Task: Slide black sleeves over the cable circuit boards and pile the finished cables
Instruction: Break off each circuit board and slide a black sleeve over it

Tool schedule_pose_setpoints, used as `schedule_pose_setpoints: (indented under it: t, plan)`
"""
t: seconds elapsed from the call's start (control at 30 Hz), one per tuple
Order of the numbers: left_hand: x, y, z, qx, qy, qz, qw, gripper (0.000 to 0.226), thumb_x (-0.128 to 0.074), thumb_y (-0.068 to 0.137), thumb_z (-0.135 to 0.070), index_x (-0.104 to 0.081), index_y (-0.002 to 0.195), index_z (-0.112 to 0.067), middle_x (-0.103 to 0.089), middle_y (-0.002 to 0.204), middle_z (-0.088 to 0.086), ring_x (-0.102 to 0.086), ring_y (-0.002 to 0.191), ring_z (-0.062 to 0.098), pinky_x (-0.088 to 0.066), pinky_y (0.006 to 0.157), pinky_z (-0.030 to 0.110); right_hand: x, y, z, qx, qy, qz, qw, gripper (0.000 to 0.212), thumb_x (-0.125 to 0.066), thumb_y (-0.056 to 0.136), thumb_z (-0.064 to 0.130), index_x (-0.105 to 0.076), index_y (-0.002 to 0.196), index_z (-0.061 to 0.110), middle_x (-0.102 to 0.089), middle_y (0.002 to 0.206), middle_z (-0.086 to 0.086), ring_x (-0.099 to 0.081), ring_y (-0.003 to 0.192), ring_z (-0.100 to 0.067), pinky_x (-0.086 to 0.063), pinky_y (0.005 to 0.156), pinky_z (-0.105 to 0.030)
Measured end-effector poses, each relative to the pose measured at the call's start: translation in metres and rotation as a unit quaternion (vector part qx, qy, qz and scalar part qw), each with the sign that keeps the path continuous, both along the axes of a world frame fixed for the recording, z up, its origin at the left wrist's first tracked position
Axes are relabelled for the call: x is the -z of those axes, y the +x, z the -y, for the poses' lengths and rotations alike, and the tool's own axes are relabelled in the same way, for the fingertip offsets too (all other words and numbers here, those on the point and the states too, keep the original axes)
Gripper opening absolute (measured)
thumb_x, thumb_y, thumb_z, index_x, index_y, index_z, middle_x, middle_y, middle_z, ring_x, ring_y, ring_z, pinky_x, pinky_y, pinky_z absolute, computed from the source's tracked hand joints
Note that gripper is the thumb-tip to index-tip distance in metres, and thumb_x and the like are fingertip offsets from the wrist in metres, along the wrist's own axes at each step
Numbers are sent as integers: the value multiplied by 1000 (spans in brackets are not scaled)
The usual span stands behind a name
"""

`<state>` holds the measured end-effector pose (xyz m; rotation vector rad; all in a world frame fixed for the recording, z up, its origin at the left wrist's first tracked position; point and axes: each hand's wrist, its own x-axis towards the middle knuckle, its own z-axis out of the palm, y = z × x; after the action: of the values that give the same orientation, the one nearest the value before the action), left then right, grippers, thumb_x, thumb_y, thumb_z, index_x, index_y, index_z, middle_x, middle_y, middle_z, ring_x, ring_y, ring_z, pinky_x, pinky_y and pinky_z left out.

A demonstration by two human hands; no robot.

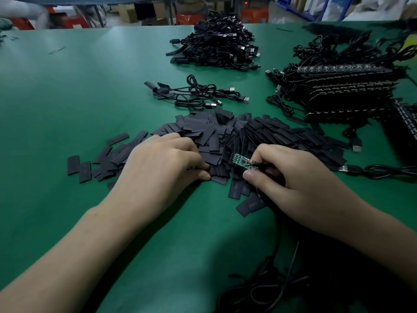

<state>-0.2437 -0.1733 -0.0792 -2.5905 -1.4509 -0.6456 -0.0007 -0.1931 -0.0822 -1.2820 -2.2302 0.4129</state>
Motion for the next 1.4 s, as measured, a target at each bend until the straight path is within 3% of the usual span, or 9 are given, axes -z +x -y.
schedule_pose_setpoints:
  t: [0.23, 0.47, 0.57, 0.67, 0.73, 0.83, 1.03, 1.4]
  plan:
    - [6, -6, -8, 23, -37, 51, 998, 15, -79, 83, -40, -82, 88, -27, -70, 89, -13, -65, 89, 16, -55, 71, 35, 2, 0, 0, 3, -8, -5, 1000, 21, -52, 95, 49, -49, 81, 33, -51, 76, 14, -51, 71, -12, -32, 59, -27]
    - [6, -4, -4, 28, -41, 82, 995, 22, -70, 83, -51, -76, 82, -30, -63, 88, -14, -57, 86, 14, -50, 71, 34, 4, 0, -1, 10, -3, -7, 1000, 21, -54, 95, 48, -51, 82, 31, -49, 70, 11, -51, 72, -13, -35, 60, -28]
    - [5, -1, -3, 12, -22, 94, 995, 16, -68, 91, -35, -77, 99, -25, -66, 97, -9, -58, 94, 21, -52, 77, 43, 4, 0, -1, 12, -4, -7, 1000, 21, -54, 95, 48, -52, 83, 32, -50, 72, 12, -52, 73, -11, -35, 61, -28]
    - [5, 2, -4, 5, -3, 47, 999, 27, -72, 92, -15, -77, 117, -22, -71, 107, -2, -62, 99, 29, -54, 80, 43, 3, -1, 0, 15, -10, -13, 1000, 21, -53, 95, 50, -56, 84, 32, -55, 76, 14, -55, 76, -8, -41, 66, -32]
    - [6, 3, -5, 11, 1, 32, 999, 25, -76, 89, -15, -79, 113, -21, -73, 105, -2, -64, 97, 29, -55, 78, 39, 2, -1, 1, 16, -15, -26, 999, 24, -52, 97, 49, -59, 85, 31, -58, 79, 11, -57, 78, -10, -44, 68, -35]
    - [6, 2, -6, 18, 15, 26, 999, 18, -79, 87, -20, -81, 105, -20, -73, 99, -2, -64, 92, 29, -54, 76, 36, 2, -1, 1, 15, -29, -54, 998, 29, -46, 104, 40, -63, 84, 29, -61, 81, 11, -59, 82, -9, -44, 72, -30]
    - [9, 0, -5, 37, -2, 93, 995, 19, -73, 91, -31, -78, 105, -19, -72, 102, -6, -64, 97, 21, -54, 84, 40, -3, 0, 2, 17, -47, -67, 996, 29, -49, 101, 31, -60, 74, 25, -56, 74, 12, -53, 68, -6, -35, 61, -15]
    - [4, 9, 6, 74, 5, 187, 979, 18, -77, 85, -28, -81, 99, -19, -75, 97, -7, -70, 89, 15, -56, 79, 38, -4, 1, 0, 16, -50, -55, 997, 28, -48, 100, 35, -54, 74, 25, -53, 73, 7, -52, 72, -12, -36, 62, -22]
